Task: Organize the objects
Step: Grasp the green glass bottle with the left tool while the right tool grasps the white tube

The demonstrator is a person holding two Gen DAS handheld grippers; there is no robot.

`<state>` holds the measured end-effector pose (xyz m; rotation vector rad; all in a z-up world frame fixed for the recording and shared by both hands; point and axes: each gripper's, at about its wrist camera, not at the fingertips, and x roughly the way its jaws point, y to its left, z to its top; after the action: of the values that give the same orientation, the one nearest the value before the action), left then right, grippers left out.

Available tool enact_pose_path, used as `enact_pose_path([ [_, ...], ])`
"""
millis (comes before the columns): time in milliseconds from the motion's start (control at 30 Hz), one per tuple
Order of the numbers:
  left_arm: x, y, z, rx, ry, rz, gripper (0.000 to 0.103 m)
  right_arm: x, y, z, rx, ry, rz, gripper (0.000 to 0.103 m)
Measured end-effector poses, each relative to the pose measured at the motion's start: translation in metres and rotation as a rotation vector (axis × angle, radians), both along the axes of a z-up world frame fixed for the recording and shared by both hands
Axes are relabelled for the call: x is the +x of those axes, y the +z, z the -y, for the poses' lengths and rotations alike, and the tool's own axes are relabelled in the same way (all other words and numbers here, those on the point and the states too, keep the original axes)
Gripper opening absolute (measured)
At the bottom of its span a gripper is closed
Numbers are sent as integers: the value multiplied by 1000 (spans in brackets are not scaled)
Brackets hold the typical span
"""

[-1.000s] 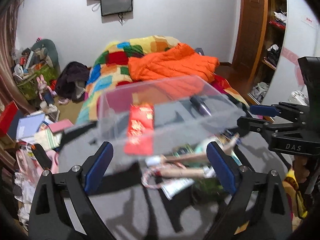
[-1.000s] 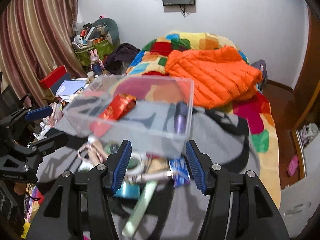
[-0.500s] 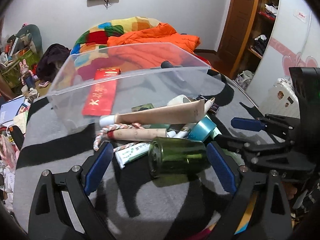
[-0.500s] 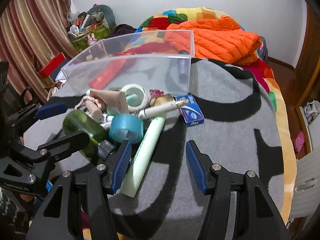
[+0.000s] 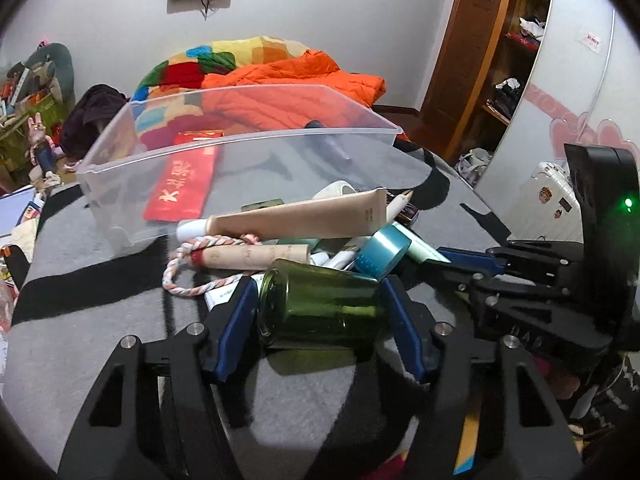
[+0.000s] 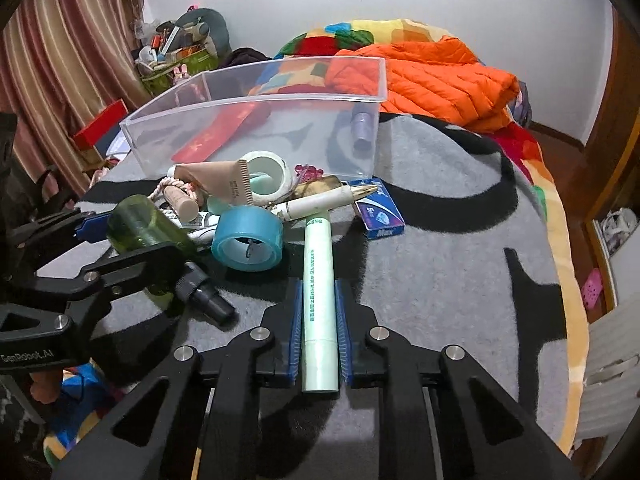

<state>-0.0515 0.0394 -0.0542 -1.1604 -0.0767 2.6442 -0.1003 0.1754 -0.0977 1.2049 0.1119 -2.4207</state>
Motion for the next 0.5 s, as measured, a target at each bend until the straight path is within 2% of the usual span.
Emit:
enact_pose_path([
  [233,16,14,16,6,44,-42,63,7,11,-12,-29,-15,-16,14],
  [500,16,41,42,31,120,-108,63,17,50,-22,-72,-12,-104,14],
])
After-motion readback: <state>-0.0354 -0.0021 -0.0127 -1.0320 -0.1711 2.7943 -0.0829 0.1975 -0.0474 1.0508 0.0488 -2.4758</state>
